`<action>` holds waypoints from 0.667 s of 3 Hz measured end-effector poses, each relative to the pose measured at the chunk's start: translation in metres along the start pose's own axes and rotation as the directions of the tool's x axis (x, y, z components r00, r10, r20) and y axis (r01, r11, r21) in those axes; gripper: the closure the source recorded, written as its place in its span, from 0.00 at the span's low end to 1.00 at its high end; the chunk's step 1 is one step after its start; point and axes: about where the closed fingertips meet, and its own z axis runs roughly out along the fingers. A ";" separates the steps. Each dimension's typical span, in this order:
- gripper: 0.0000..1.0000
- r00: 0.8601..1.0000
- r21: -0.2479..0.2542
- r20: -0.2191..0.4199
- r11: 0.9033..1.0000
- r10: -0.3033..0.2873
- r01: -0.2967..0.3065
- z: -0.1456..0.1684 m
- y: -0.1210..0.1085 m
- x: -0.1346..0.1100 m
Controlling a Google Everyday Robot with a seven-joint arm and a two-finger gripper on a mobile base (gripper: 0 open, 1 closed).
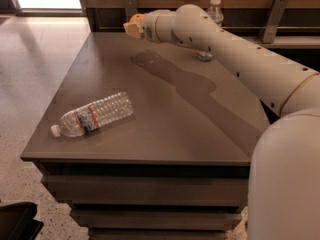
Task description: Pick orange
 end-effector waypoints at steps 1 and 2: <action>1.00 0.997 -0.045 0.078 0.999 0.011 -0.007 -0.031 0.004 -0.021; 1.00 0.991 -0.071 0.135 0.997 0.007 0.003 -0.056 0.009 -0.037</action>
Offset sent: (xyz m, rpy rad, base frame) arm -0.0654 -0.0389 0.0747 0.1451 -0.1307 0.1142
